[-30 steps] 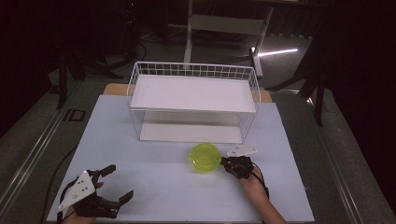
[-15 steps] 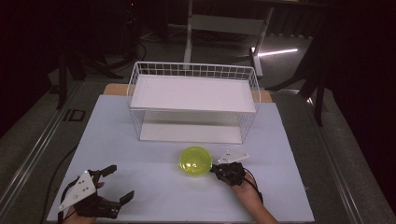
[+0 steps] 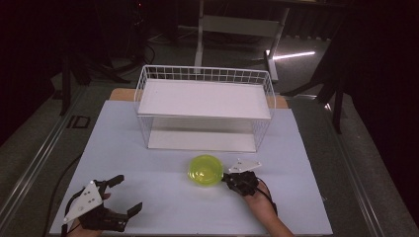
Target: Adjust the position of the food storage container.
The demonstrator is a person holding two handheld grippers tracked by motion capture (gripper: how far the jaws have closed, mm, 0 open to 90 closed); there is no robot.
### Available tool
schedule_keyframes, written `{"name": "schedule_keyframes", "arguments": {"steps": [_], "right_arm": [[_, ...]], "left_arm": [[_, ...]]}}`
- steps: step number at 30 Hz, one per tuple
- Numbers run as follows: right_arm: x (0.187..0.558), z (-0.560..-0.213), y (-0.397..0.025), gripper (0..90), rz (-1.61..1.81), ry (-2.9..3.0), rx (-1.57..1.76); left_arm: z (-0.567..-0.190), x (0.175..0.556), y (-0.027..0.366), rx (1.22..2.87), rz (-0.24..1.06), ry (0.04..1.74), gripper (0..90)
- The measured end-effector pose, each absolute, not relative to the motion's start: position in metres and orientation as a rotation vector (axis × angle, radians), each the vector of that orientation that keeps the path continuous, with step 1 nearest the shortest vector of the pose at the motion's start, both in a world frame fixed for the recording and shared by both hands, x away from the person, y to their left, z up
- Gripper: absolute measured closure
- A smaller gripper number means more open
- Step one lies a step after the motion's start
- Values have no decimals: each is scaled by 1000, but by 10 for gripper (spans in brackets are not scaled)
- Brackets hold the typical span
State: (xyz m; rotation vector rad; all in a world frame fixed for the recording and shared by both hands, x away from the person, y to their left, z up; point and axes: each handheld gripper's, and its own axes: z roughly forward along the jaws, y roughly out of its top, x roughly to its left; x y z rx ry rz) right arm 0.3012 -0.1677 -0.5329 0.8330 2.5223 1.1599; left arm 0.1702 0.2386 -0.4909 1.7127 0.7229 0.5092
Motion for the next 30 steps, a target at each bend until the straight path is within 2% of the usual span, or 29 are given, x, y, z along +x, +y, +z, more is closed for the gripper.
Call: {"name": "schedule_keyframes", "arguments": {"steps": [17,25,28,30], "right_arm": [[315,-537,-122,900,1148,2559,741],[311,-532,-130,899,1183,2539,762],[308,-526,-140,874,1207,2515,796],[303,-521,-148,807,1228,2493,792]], "left_arm": [[-492,170,239,1713,499,726,6],[-492,171,239,1713,497,725,6],[-493,171,238,1717,493,728,6],[-494,172,237,1735,492,720,6]]}}
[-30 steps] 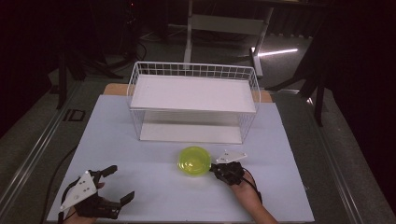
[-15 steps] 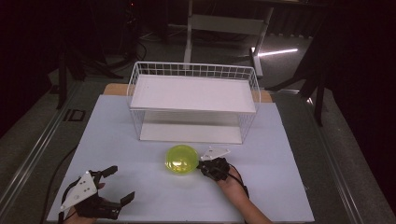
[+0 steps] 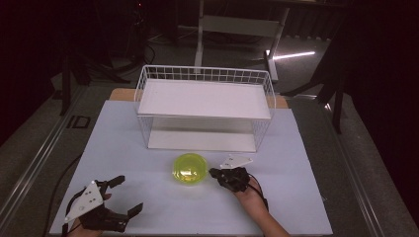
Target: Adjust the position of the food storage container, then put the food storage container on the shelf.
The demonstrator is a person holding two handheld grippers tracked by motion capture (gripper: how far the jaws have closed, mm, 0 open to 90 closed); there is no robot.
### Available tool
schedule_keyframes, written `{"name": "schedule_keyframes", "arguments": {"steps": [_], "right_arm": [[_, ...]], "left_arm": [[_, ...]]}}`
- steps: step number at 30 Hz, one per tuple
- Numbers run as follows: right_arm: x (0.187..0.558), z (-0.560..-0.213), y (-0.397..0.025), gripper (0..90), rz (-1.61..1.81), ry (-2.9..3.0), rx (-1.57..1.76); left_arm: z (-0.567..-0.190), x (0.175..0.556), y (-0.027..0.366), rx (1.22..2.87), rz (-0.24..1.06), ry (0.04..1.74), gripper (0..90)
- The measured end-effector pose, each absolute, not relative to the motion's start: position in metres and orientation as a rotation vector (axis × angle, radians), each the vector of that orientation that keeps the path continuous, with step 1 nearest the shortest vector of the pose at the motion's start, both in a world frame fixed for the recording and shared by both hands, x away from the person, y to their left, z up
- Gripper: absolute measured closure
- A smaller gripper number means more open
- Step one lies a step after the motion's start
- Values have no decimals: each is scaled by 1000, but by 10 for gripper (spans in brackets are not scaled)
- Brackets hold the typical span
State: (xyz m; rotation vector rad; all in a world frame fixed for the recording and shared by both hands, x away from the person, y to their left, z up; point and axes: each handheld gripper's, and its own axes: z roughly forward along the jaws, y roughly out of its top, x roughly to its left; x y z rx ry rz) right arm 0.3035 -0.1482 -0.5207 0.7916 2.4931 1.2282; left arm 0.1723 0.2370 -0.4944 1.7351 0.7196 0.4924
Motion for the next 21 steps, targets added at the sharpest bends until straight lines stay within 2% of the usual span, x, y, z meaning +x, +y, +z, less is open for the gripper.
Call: {"name": "schedule_keyframes", "arguments": {"steps": [2,3,6,7,9,13,18,21], "right_arm": [[296,-515,-158,647,1246,2487,788],[296,-515,-158,647,1246,2487,788],[288,-507,-166,444,1296,2482,774],[288,-507,-166,444,1296,2482,774],[284,-502,-168,286,1338,2486,758],[276,-488,-170,211,1371,2447,708],[277,-481,-165,196,1322,2473,702],[273,-478,-161,238,1304,2431,687]], "left_arm": [[-496,173,236,1739,471,712,6],[-497,174,235,1745,471,711,6],[-498,177,233,1744,458,711,6],[-498,178,232,1746,453,717,6],[-497,180,230,1736,425,723,6],[-490,183,223,1739,409,713,6],[-482,188,215,1781,388,704,6],[-480,193,211,1788,386,721,6]]}}
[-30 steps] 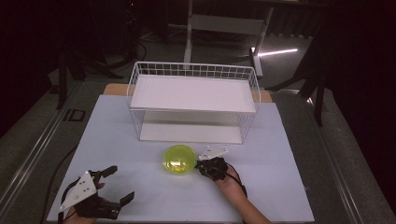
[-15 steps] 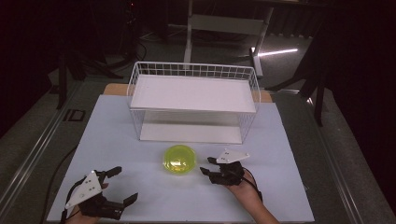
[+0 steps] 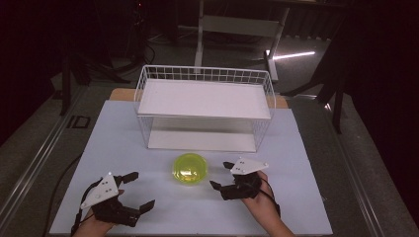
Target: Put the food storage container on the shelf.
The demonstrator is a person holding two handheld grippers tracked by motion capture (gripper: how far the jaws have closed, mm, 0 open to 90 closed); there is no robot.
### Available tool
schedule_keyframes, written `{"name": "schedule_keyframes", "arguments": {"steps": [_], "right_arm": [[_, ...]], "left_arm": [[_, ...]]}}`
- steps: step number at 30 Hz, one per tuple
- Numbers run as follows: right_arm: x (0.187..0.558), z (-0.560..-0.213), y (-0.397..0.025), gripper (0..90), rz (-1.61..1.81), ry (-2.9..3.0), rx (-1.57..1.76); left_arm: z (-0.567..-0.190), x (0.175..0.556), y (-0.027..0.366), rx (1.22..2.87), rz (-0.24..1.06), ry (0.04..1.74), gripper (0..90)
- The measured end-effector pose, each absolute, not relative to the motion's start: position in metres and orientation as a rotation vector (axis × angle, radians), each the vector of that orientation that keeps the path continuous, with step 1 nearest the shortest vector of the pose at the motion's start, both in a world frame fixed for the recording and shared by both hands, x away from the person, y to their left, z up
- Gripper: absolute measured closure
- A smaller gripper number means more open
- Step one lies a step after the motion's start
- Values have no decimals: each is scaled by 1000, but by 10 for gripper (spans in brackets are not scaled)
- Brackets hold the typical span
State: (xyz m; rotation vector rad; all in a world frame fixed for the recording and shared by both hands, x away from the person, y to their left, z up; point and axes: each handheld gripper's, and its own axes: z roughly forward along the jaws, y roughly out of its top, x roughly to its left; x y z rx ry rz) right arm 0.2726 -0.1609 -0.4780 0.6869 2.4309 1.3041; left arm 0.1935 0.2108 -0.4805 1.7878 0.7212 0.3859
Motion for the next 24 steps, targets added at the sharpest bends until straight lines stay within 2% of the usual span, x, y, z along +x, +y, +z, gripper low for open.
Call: {"name": "schedule_keyframes", "arguments": {"steps": [14,24], "right_arm": [[273,-459,-142,178,1403,2358,671],[283,-454,-128,111,1364,2319,822]], "left_arm": [[-468,227,189,1805,249,787,6],[-461,249,179,1801,296,810,6]]}}
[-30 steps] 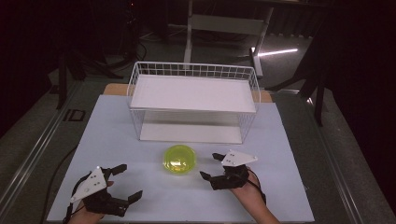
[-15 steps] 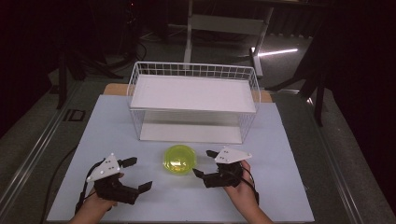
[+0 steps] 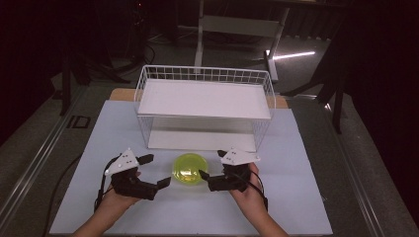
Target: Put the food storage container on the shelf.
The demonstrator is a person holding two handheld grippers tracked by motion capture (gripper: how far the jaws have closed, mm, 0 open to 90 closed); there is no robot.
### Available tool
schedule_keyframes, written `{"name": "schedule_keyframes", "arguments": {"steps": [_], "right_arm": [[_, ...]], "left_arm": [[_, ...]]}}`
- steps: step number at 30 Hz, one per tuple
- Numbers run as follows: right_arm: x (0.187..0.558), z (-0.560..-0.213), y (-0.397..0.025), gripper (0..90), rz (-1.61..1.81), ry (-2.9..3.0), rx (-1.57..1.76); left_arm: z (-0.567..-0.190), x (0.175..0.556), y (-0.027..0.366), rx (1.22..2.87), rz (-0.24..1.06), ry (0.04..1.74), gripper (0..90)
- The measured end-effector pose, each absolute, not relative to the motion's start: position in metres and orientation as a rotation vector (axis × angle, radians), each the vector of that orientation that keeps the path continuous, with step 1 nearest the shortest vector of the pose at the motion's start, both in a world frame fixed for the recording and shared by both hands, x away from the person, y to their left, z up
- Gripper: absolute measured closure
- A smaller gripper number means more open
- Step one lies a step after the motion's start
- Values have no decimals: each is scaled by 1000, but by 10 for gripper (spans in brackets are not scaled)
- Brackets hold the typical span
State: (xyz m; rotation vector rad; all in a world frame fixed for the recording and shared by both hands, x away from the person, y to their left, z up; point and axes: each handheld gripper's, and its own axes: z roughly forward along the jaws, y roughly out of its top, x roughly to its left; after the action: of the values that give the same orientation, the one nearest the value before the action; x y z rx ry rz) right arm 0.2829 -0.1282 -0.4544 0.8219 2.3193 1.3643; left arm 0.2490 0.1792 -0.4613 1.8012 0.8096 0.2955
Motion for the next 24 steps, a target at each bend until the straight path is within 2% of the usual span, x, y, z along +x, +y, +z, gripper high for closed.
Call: {"name": "schedule_keyframes", "arguments": {"steps": [5,7,9,13,15,22,24], "right_arm": [[296,-456,-128,111,1437,2289,960],[300,-457,-128,141,1422,2265,988],[304,-459,-128,142,1433,2261,1023],[307,-465,-125,158,1408,2283,1048],[310,-472,-122,221,1394,2298,1061],[318,-485,-115,283,1338,2315,1110],[319,-487,-114,290,1335,2320,1116]], "left_arm": [[-466,266,176,1825,277,889,6],[-470,271,172,1881,277,933,8],[-475,275,170,1892,261,949,77],[-484,282,167,1872,212,985,78],[-487,285,165,1860,189,1013,146],[-499,294,155,1895,155,1101,160],[-500,294,153,1902,156,1109,203]]}}
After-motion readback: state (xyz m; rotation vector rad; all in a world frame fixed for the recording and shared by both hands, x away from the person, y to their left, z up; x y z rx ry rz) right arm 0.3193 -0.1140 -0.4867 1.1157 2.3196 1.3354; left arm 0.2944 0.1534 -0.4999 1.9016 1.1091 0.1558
